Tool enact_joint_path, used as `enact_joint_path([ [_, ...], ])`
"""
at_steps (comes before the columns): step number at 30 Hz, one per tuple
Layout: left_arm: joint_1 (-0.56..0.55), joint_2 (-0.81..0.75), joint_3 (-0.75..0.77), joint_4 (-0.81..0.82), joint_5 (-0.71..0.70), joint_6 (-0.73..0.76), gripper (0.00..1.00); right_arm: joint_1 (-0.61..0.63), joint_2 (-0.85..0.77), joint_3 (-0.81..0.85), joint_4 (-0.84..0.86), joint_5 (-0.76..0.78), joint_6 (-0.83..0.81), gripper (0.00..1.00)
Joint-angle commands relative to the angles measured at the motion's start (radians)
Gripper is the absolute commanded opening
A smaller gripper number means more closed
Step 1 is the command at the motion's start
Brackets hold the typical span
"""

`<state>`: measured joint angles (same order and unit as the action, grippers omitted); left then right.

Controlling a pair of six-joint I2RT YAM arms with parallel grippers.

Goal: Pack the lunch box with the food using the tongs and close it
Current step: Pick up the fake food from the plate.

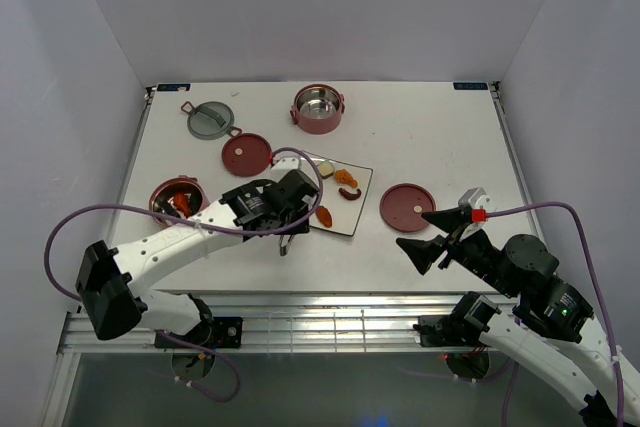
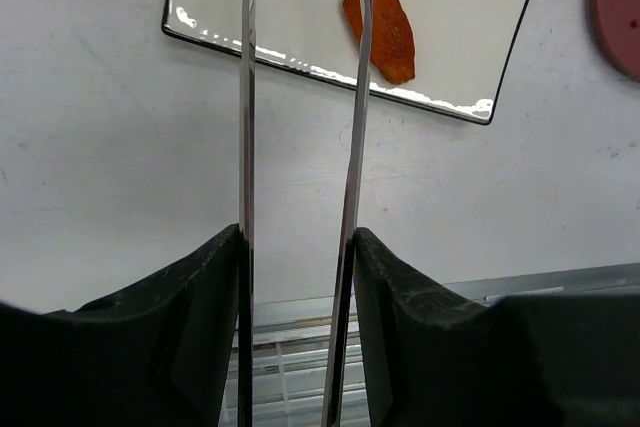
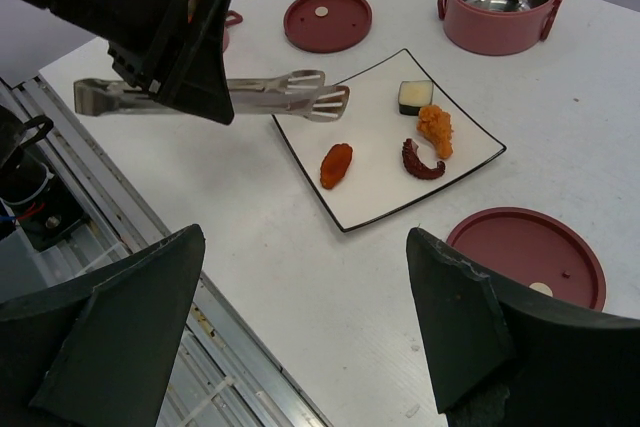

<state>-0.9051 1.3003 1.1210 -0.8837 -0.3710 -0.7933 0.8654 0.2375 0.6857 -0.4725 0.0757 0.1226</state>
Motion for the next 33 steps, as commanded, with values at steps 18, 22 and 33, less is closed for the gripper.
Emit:
enact_joint_path([
  [18,-0.245,0.333,0.253,-0.130,-0.169,-0.251,0.58,0.007,-0.014,0.023,0.023,-0.002,-0.009,0.87],
  [22,-0.259,0.375,0.281,-0.153,-0.167,-0.274,0.58,0.007,-0.017,0.023,0.023,-0.002,-0.009,0.87],
  [33,-0.284,0.398,0.300,-0.216,-0.183,-0.325,0.58,0.007,-0.024,0.020,0.021,-0.001,-0.008,0.87],
])
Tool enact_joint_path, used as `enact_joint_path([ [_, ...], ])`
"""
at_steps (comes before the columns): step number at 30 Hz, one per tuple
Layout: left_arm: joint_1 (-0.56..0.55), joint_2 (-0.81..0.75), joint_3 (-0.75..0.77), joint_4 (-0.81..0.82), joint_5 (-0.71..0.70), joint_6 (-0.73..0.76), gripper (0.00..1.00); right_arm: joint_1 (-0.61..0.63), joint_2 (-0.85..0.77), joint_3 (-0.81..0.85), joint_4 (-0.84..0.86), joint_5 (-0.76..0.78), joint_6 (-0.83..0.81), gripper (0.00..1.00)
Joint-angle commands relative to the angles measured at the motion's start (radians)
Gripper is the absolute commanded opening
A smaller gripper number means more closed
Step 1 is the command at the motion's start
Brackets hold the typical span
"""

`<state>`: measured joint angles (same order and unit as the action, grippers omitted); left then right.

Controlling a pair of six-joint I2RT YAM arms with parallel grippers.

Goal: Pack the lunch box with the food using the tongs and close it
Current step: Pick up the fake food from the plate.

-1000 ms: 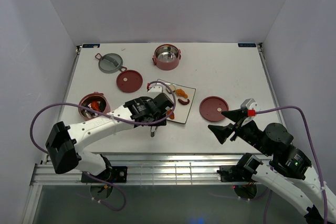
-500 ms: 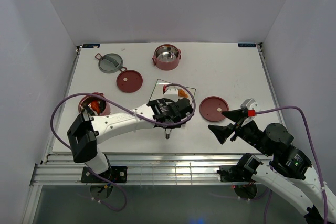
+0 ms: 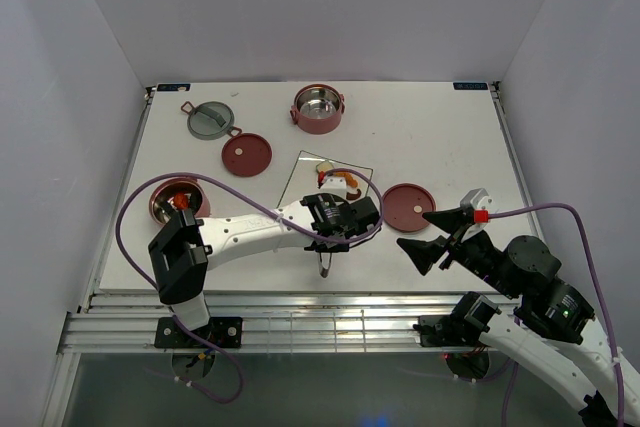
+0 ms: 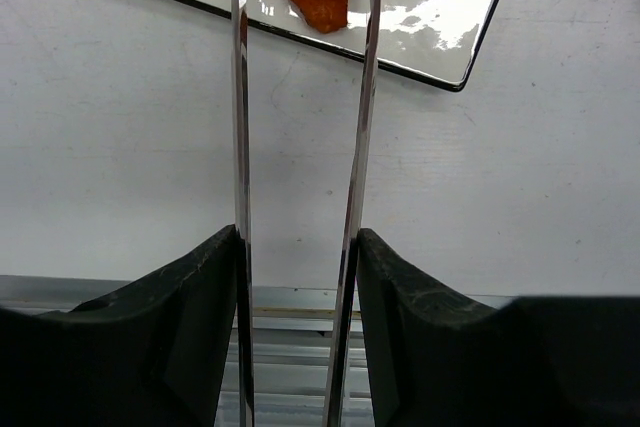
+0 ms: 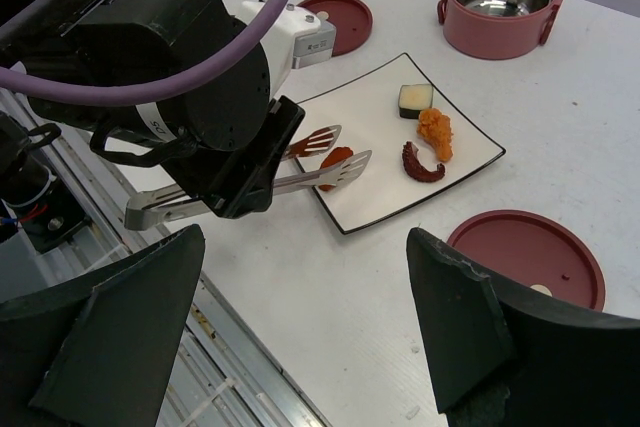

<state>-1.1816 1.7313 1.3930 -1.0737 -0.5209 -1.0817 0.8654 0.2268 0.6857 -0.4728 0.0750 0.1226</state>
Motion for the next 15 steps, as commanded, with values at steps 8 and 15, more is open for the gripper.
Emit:
enact_joint_path([
  [8,-0.007,-0.050,0.014,-0.029,-0.031,-0.049,0.58,0.007,-0.011,0.020,0.022,0.002,-0.008,0.87],
  [15,0.000,-0.064,-0.008,-0.022,-0.021,-0.058,0.52,0.009,-0.015,0.018,0.019,0.003,-0.006,0.87],
])
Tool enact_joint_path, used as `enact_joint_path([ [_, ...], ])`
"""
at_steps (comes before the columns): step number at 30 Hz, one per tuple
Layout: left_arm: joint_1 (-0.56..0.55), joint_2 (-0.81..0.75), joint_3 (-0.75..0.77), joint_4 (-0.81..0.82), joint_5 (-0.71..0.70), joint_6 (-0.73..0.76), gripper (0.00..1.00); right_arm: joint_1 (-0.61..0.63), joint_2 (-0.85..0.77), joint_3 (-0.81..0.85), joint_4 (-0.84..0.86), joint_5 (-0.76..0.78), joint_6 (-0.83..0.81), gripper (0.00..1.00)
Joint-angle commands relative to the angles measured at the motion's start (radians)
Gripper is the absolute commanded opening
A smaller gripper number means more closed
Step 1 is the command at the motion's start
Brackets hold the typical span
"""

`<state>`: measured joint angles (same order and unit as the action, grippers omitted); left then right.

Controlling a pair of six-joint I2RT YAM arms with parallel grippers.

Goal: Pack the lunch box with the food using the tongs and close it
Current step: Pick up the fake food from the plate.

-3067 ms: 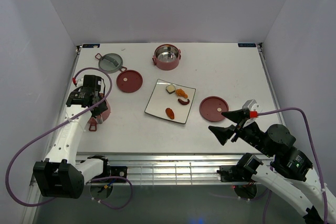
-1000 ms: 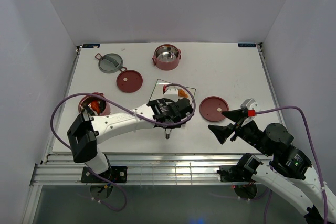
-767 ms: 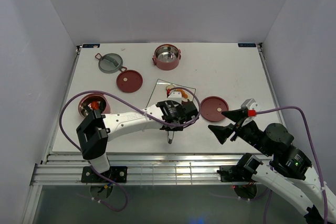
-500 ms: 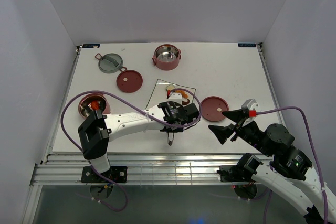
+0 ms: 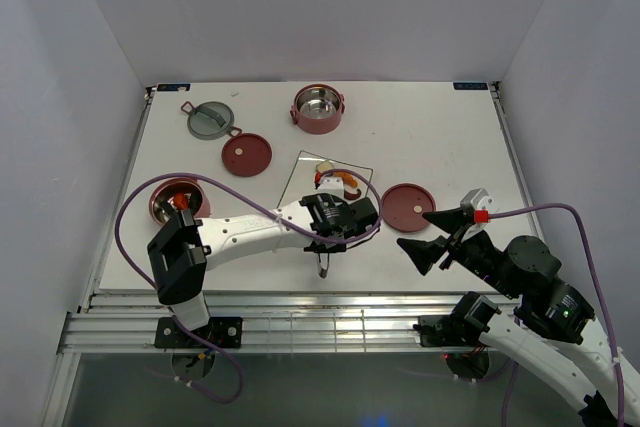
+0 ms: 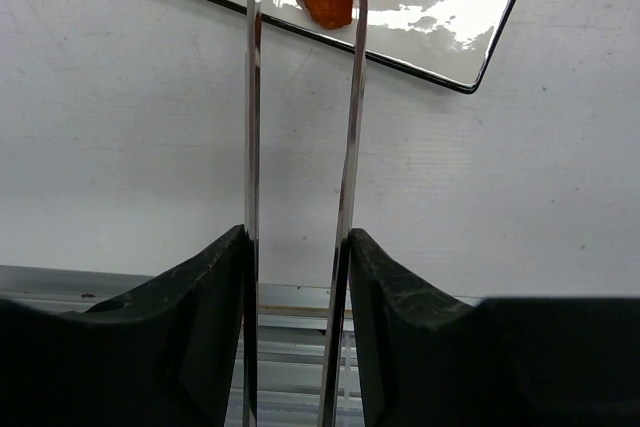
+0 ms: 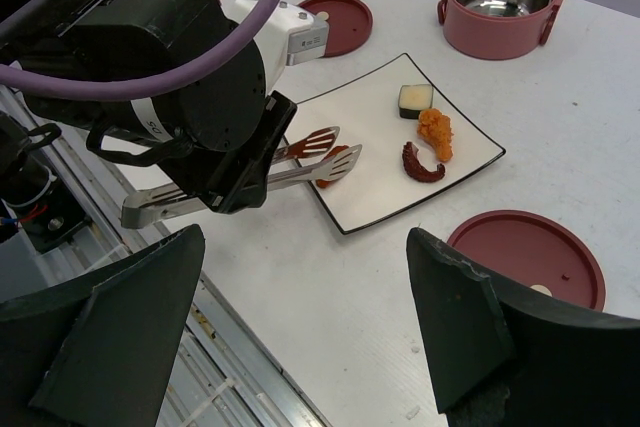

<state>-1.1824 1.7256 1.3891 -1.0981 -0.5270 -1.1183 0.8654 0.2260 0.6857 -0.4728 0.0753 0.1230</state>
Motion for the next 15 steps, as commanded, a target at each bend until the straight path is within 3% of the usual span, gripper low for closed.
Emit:
enact_joint_path([
  [1,0.006,-0.063,-0.013,0.013,-0.010,-0.017,0.52,0.007,-0.016,0.020,0.019,0.003,-0.006,0.87],
  [15,0.046,-0.084,-0.068,0.058,0.053,0.011,0.56,0.007,-0.019,0.018,0.019,0.004,-0.005,0.88],
])
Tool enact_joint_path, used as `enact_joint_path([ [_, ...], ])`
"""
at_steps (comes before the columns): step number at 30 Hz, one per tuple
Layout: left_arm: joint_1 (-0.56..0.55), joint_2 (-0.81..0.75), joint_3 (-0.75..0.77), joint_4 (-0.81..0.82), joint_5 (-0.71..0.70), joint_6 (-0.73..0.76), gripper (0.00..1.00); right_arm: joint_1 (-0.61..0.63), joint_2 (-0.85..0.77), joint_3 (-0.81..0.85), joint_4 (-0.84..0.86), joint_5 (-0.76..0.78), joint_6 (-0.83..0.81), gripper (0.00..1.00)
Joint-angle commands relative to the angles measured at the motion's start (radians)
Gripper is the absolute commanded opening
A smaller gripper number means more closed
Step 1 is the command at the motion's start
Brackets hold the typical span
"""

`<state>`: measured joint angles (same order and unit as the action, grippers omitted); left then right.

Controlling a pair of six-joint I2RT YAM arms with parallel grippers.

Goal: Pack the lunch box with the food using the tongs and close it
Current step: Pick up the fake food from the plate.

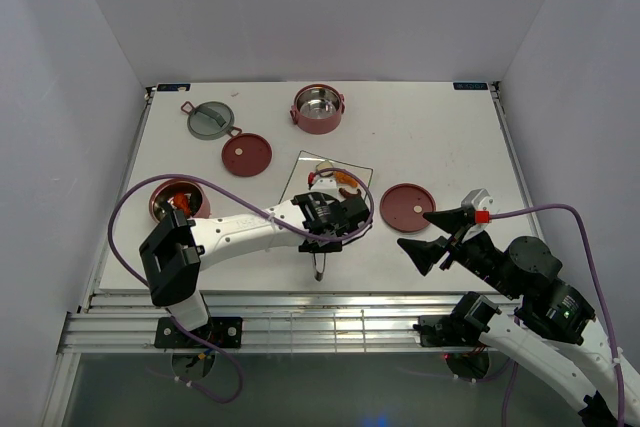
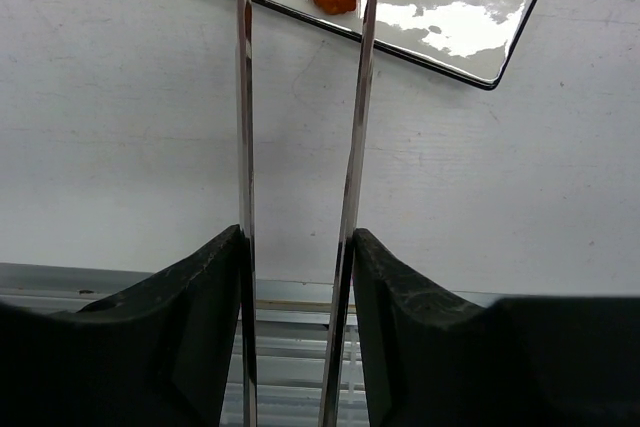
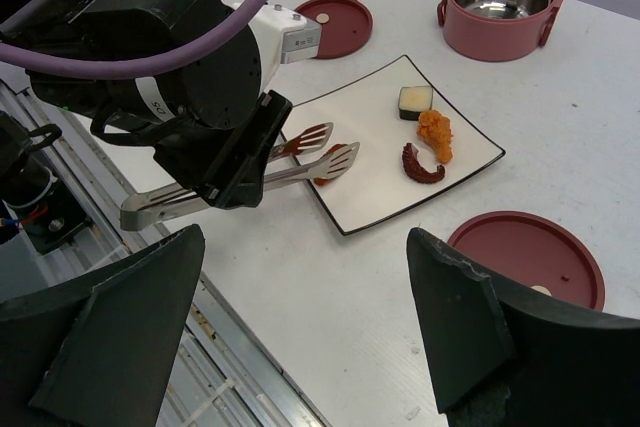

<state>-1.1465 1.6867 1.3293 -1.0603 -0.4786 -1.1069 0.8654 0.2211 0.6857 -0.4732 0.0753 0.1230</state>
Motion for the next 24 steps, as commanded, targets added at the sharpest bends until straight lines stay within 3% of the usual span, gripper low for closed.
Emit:
enact_joint_path([
  [1,0.013,-0.048,-0.008,0.020,0.005,-0.001,0.55,0.007,-0.014,0.018,0.019,0.004,-0.005,0.88],
  [24,0.042,-0.104,0.018,0.048,0.026,0.085,0.45,0.009,-0.014,0.018,0.018,0.006,-0.005,0.88],
])
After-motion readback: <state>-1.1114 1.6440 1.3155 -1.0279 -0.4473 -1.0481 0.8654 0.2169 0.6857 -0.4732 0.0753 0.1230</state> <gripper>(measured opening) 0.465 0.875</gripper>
